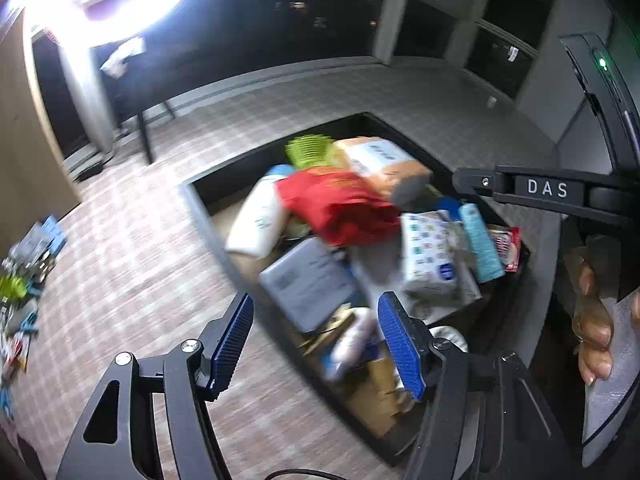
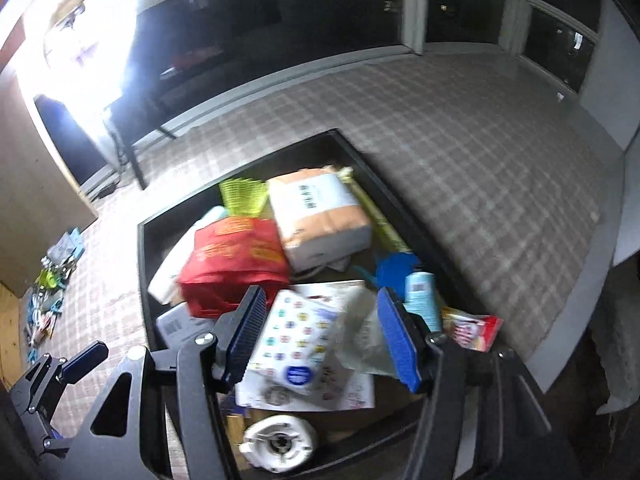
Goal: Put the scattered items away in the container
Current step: 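Move both open grippers back to the pile of items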
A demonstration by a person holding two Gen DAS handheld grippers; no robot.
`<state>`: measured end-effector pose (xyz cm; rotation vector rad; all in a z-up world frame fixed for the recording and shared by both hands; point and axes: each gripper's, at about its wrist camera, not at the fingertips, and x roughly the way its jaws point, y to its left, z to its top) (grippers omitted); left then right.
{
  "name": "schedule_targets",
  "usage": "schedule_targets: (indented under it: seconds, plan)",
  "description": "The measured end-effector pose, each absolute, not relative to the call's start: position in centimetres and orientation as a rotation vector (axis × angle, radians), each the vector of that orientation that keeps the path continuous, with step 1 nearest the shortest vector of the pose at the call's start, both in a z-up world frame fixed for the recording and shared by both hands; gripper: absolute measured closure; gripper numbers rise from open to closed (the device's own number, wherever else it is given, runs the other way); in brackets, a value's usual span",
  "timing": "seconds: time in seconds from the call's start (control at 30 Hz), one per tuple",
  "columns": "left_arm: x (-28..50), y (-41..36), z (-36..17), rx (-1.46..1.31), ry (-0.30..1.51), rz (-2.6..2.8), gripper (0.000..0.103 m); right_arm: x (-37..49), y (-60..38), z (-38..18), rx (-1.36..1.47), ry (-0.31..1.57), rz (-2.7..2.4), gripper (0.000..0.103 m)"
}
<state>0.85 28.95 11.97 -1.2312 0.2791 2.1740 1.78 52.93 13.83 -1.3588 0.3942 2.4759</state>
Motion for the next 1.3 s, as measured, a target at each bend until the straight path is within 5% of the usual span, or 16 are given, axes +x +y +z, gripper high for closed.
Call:
schedule_targets:
  seconds: [0.67, 1.3]
  plan:
    - [-5.4, 7.3, 11.4, -1.403, 0.071, 2.566, 0.041, -8.0, 31.9, 14.1, -1.537, 0.14, 2.862, 0.046]
    - [-13.3, -10.7, 7.6, -1.621, -0.191, 2.79, 0.044, -17.7, 13.7, 9.9, -1.789, -0.397, 3.07, 0.054]
